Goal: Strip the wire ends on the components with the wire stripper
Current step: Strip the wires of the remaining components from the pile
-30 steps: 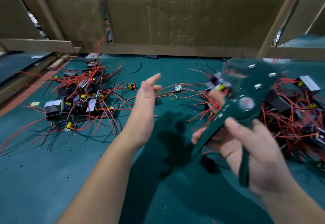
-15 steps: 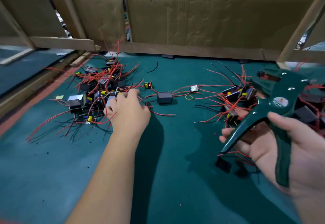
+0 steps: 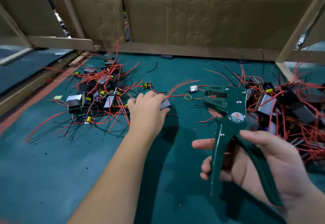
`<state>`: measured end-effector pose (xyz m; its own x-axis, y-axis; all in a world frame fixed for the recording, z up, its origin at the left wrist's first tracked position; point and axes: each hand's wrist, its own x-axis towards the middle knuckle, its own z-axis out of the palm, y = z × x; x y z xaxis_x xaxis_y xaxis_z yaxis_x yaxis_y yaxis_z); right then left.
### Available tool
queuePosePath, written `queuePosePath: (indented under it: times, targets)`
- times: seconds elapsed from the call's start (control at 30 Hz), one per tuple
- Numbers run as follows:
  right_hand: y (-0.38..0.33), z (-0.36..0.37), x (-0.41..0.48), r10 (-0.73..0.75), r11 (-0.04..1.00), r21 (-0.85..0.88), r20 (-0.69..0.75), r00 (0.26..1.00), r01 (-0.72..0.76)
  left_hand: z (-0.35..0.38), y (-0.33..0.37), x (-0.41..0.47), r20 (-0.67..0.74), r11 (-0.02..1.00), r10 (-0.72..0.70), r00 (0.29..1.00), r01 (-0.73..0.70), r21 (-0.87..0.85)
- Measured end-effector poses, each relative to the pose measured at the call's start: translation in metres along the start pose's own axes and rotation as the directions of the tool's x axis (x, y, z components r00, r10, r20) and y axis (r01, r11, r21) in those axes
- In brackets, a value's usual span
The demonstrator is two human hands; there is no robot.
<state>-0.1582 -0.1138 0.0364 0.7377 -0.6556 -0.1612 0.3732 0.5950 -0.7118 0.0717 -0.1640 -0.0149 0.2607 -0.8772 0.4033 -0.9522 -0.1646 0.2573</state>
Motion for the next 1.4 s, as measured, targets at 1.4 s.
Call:
queuePosePath:
  times: [1.4]
  targets:
    - [0.009, -0.008, 0.011, -0.058, 0.998, 0.038, -0.043, 0.997, 0.060, -0.038, 0.048, -0.017, 0.318, 0.113, -0.001, 0.948, 0.316, -0.942]
